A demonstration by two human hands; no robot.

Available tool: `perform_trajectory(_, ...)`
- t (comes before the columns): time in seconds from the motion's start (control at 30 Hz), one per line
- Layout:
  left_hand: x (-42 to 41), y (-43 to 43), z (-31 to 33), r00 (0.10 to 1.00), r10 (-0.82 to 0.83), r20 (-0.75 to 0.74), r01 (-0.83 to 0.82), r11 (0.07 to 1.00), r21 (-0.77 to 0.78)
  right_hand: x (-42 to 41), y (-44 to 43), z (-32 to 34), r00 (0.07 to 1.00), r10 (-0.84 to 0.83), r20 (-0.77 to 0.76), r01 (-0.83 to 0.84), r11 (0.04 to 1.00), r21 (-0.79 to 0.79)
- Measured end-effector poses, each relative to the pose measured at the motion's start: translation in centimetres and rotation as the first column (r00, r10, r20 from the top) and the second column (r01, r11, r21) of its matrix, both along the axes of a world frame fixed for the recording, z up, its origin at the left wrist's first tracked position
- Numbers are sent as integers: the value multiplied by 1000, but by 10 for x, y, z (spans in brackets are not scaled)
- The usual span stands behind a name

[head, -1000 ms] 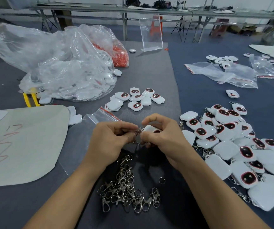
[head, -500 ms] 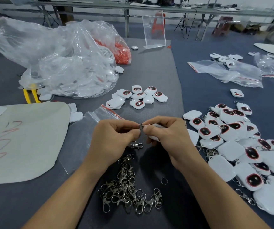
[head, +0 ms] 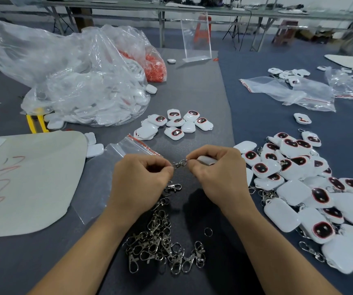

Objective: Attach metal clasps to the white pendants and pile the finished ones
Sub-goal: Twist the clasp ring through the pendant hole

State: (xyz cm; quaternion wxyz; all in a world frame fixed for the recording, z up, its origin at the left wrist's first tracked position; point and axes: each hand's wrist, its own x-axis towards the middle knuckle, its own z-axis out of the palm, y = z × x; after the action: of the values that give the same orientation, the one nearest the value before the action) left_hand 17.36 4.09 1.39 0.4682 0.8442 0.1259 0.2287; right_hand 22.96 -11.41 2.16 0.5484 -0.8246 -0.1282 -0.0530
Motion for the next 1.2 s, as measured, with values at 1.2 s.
perform_trajectory(1.2, -9, -2, 1, 955, -111, 276, 17, 947, 321, -9, 0, 4, 981, 153, 116, -153, 988, -11)
